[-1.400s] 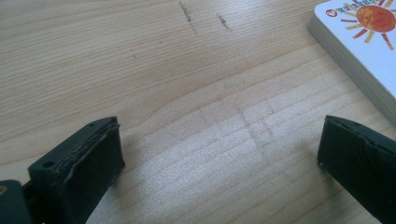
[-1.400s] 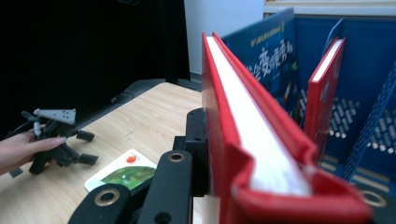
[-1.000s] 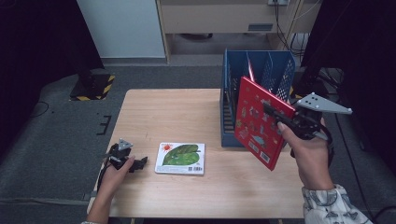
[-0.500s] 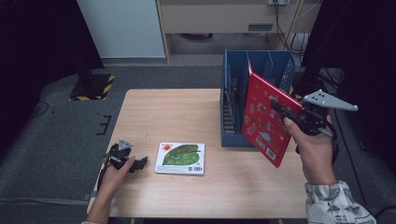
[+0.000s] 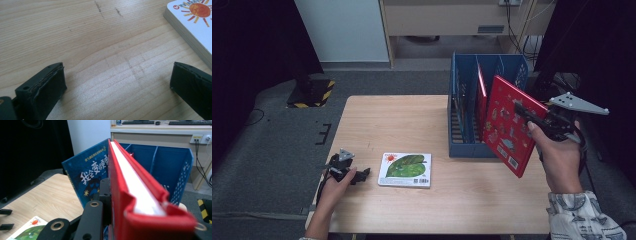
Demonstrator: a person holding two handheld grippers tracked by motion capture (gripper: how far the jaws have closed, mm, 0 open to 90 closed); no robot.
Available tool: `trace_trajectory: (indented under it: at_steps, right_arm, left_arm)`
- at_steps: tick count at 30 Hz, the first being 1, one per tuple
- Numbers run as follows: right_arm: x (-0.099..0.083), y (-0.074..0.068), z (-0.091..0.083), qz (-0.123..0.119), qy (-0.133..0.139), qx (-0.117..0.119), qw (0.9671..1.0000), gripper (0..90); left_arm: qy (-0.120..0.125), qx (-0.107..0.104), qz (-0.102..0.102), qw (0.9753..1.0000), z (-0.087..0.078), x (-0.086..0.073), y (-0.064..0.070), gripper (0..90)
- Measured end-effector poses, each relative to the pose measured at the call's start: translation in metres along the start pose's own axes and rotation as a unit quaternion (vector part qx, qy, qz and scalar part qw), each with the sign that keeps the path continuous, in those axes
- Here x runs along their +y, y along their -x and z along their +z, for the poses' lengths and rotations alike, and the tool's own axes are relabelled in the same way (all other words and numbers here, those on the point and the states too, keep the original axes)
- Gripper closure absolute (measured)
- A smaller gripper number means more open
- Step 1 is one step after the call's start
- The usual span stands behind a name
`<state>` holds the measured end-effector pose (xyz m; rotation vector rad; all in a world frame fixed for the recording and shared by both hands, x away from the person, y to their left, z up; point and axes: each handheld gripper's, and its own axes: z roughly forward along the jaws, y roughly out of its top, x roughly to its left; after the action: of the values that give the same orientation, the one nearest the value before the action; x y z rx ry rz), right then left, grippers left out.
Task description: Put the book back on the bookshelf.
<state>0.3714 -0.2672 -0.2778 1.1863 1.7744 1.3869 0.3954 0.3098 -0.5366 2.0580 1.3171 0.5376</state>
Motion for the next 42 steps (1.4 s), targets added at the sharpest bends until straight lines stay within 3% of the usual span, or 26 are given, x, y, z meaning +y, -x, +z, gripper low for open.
trace_trajectory:
  at_steps: [17,27,33,42]
  right_arm:
    - [0.011,0.010,0.016,0.002,0.000,-0.033,0.9994,79.3]
    - [0.020,0.014,0.034,0.001,-0.001,-0.053,0.9986,79.3]
    - [0.024,0.017,0.042,0.005,0.018,-0.069,0.9974,79.4]
    - [0.027,0.018,0.062,0.004,0.009,-0.078,0.9969,79.3]
  left_arm:
    - [-0.001,0.000,0.001,1.0000,0.000,0.001,0.000,0.0]
    - [-0.001,0.000,0.001,1.0000,0.000,0.001,0.001,0.0]
    - [-0.001,0.000,0.002,1.0000,0.001,0.001,0.001,0.0]
    - [0.000,-0.001,0.002,1.0000,0.001,0.001,0.002,0.0]
